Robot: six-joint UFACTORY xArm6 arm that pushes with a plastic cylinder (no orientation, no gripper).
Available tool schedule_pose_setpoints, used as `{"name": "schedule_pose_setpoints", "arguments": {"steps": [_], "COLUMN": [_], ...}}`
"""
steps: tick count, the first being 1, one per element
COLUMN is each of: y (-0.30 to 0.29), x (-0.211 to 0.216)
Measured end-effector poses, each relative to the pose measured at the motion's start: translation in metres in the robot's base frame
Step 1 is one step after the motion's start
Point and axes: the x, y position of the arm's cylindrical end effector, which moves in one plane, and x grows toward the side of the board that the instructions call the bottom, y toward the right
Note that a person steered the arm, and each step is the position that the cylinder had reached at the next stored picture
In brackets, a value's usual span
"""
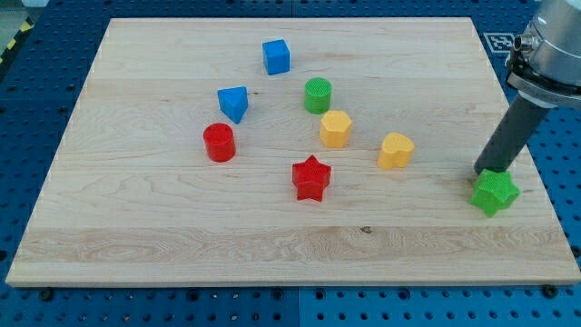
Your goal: Move the yellow heart closer to the green star
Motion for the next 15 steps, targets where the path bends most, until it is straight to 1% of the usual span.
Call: {"name": "schedule_pose_setpoints", "arguments": {"steps": [2,3,4,5,6,7,8,9,10,11,12,14,15], "y": [0.000,0.002,0.002,0.002,-0.026,-0.081,-0.133,-0.136,-0.137,-0.137,-0.120,-0.082,-0.071], "x": [0.041,0.041,0.011,-0.040,-0.079,-0.088,-0.088,-0.081,-0.051,-0.043,-0.043,-0.004,0.004]}}
